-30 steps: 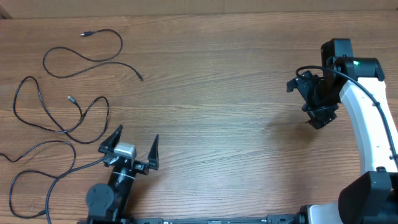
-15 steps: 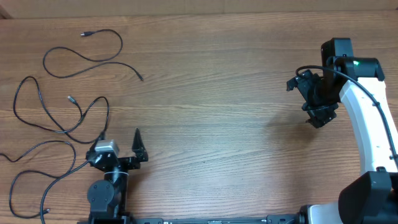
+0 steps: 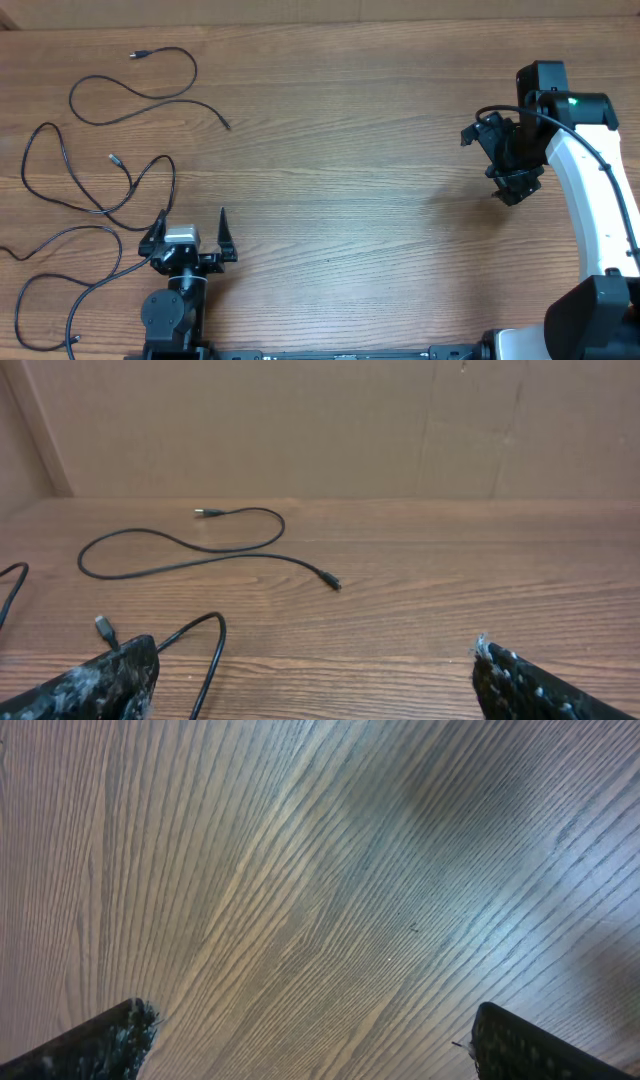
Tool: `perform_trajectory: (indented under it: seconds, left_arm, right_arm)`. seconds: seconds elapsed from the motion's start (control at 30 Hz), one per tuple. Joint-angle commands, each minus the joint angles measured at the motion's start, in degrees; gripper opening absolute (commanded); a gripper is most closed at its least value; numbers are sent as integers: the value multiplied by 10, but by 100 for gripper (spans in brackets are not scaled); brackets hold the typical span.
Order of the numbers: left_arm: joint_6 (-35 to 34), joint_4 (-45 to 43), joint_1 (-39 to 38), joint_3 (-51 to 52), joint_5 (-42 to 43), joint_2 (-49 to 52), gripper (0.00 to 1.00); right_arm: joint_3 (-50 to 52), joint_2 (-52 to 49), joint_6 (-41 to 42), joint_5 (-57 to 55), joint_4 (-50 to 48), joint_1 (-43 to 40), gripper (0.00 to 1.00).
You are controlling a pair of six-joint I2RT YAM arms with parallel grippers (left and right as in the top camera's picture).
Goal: Untangle cables
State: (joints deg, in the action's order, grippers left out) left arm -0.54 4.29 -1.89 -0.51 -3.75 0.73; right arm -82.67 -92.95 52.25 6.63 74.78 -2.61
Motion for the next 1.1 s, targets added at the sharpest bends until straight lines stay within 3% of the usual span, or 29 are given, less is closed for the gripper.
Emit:
perform_trajectory:
  seconds: [0.0, 1.07]
  left_arm:
    - [23, 2, -2, 2, -9, -6, 100]
    - [3, -2, 4, 2, -7, -5, 99]
  right_arm:
    - [-10, 5, -2, -1, -2, -1, 100]
    - [-10, 5, -2, -1, -2, -1, 100]
